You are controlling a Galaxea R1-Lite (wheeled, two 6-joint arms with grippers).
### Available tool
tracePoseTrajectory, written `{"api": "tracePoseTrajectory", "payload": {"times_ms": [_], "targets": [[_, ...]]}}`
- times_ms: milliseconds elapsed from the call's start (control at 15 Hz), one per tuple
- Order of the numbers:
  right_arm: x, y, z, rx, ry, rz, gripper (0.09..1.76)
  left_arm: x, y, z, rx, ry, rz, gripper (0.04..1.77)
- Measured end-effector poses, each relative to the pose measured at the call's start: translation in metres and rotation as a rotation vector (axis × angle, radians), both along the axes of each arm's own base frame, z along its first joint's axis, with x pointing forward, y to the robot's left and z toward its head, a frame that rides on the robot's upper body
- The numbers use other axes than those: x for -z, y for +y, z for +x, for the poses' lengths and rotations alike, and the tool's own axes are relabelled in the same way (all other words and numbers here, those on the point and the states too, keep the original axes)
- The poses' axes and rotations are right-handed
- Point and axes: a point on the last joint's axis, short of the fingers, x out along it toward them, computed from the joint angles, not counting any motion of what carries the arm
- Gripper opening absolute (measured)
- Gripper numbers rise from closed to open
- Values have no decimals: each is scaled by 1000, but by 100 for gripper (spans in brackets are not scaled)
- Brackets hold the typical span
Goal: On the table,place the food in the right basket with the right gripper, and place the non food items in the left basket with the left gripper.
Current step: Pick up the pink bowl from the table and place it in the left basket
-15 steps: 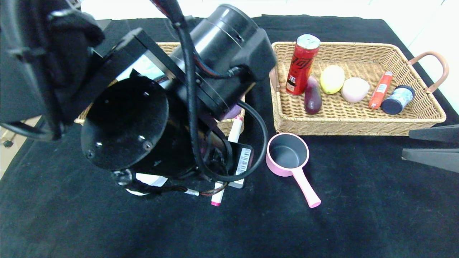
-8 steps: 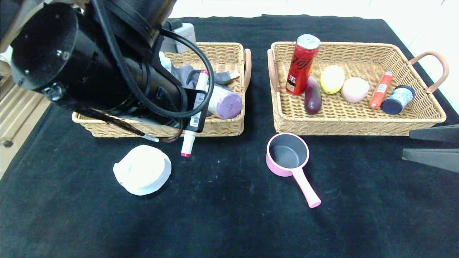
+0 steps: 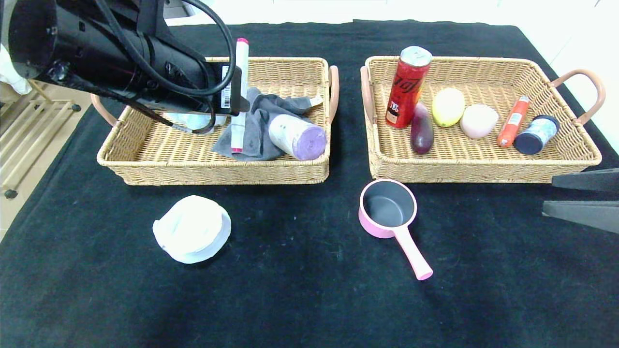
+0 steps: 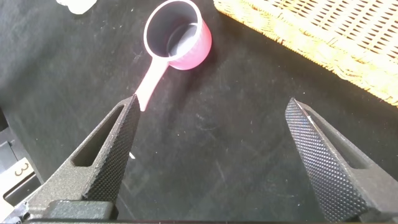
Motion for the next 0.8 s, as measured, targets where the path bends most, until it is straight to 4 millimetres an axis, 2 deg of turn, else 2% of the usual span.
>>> {"api": "tracePoseTrajectory", "payload": {"times_ms": [333,800], "targets": [[0,0,0,-1,0,0,171,-6,23,25,18,-96,-84,27],[-1,0,-2,0,-4,0,171,4,42,55,2,-116,-113,27]]}}
